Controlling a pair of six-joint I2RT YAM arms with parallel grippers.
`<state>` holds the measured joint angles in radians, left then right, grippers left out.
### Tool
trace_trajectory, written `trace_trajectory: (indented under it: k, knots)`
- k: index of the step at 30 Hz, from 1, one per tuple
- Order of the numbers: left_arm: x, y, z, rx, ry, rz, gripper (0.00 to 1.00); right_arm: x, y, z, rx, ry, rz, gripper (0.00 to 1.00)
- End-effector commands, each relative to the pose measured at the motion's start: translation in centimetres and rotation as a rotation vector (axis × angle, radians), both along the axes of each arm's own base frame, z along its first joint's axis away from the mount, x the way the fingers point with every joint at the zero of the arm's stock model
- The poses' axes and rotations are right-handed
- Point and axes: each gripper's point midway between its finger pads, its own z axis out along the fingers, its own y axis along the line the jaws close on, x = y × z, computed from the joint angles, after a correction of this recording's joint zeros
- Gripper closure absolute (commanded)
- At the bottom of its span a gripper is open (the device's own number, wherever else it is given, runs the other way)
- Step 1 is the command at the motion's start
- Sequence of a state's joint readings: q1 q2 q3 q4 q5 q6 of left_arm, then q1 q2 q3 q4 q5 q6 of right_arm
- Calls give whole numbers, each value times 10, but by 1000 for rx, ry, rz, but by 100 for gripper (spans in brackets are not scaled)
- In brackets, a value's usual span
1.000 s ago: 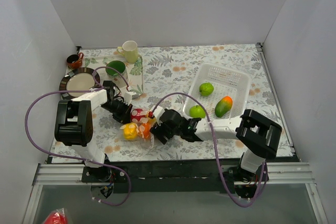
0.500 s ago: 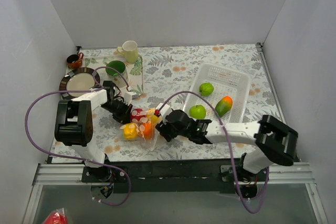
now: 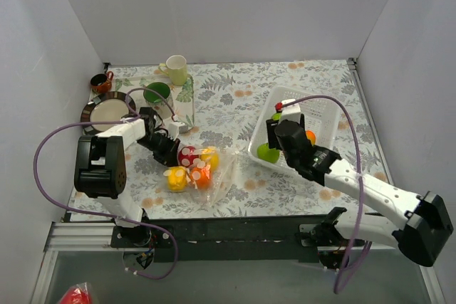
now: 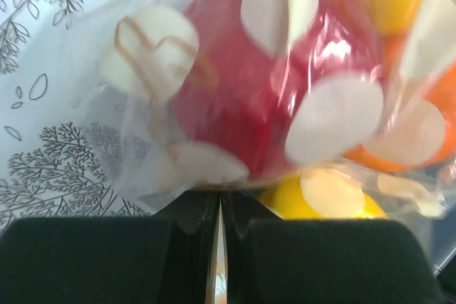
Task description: Open the zip-top bag and remove the fake food
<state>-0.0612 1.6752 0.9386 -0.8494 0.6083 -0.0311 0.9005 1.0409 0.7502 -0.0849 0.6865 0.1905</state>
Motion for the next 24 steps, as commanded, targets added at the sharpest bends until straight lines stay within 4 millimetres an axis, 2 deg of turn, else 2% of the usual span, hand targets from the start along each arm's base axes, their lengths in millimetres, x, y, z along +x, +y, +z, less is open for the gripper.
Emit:
trace_trajectory:
  k: [1,2,3,4,7,9,13,14,17,18,21,23,24]
  knots:
    - [30,-25,71,-140,-118,3,100,10,-67,-48,-130,174,-288,46]
    - [31,-33,86,-192,-129,-1,100,10,-68,-55,-150,192,-295,19]
    - [30,-40,101,-220,-135,-9,100,10,-69,-57,-157,197,-308,8]
    - [36,-44,122,-246,-184,-18,100,11,-69,-59,-160,205,-313,2]
    - [33,-57,151,-302,-207,-33,100,12,-67,-60,-161,222,-328,2]
    - [28,-60,152,-311,-191,-41,100,14,-64,-54,-146,219,-330,2]
    - [19,-53,126,-260,-144,-48,100,12,-43,-33,-73,172,-215,2]
    - [11,-50,114,-246,-109,-46,100,6,-34,-21,-49,136,-164,2]
    - [11,-40,91,-175,-121,-36,100,-7,-19,-1,-35,64,-69,2]
    - [11,-38,81,-157,-125,-33,100,-17,-5,2,-33,53,-9,2]
    - [15,-28,59,-85,-132,-12,100,-43,23,3,-33,41,135,7]
    - [23,-20,48,-35,-158,0,100,-65,39,-9,-55,55,229,15]
    - [20,-17,38,-16,-141,5,100,-72,43,-15,-64,60,253,18]
